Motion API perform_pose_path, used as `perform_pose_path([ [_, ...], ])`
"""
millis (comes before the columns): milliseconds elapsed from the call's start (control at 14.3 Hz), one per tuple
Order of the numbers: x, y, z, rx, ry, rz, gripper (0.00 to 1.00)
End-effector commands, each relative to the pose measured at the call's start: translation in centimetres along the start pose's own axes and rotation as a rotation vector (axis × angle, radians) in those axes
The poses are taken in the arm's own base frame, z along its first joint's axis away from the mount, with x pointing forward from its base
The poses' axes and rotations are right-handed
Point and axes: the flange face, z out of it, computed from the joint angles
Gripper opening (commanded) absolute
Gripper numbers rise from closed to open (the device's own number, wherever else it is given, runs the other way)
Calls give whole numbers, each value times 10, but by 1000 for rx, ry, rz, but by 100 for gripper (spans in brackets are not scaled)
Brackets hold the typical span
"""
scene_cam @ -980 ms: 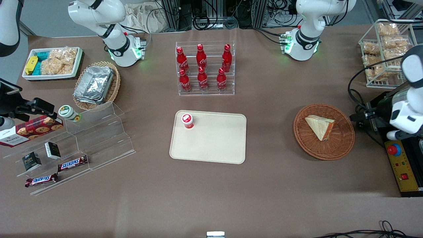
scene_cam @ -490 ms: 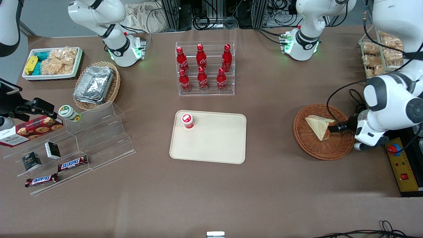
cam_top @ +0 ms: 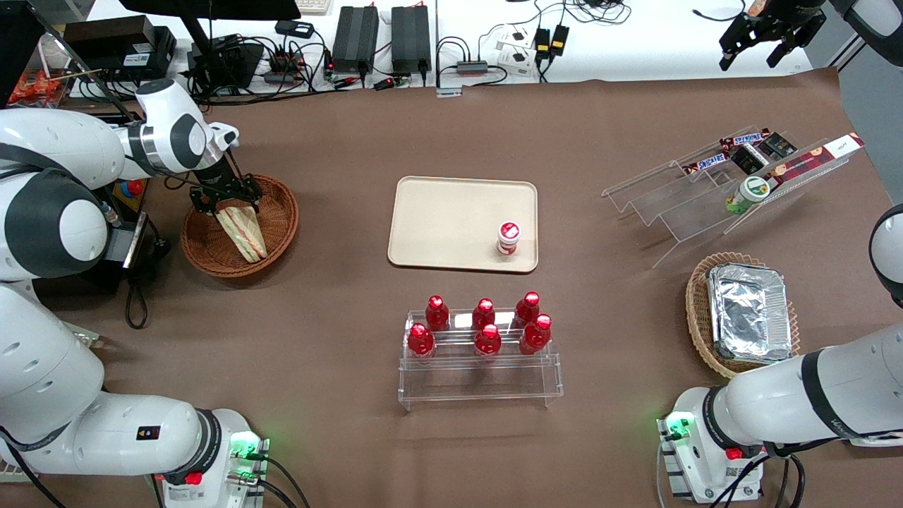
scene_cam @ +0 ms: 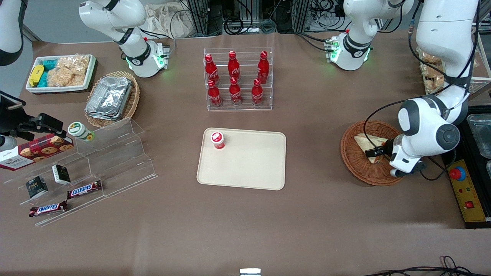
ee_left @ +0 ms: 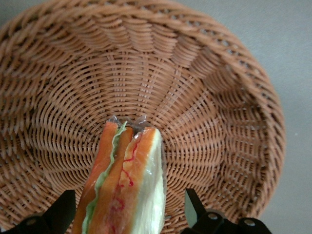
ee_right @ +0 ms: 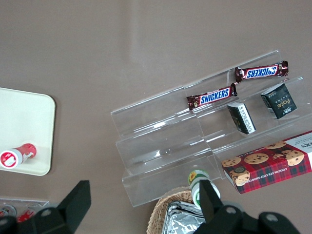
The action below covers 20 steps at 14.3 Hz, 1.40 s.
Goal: Place sandwich from basket to tray
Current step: 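Lower the left gripper over the wrapped sandwich and close on it, then lift the sandwich out of the basket with the left gripper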
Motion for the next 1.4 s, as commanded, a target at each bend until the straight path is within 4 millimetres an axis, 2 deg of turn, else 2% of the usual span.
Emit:
perform_pose_path([
  [0, -2, -1, 5, 4, 8, -3, 97],
  [70, -2, -1, 6, 6, 5, -1, 86],
  [210, -1, -1, 4, 4, 6, -3, 49],
  [280, -1, -1, 3, 4, 6, -4, 34],
  [350, -1, -1, 0, 3, 7, -3, 21],
  [420, -1, 0, -3, 2, 9, -3, 13],
  [490, 0, 1, -9, -1, 11, -3, 10],
  [630, 1, 5, -39, -11, 22, 5, 10],
  [700, 0, 7, -62, -18, 31, 12, 10],
  [840, -9, 15, -125, -29, 50, 37, 10],
  [910, -19, 21, -156, -19, 65, 62, 13],
  [1050, -44, 35, -216, -15, 99, 97, 13],
  [1190, -73, 58, -263, -13, 99, 128, 13],
  [1330, -103, 104, -294, 0, 79, 123, 12],
])
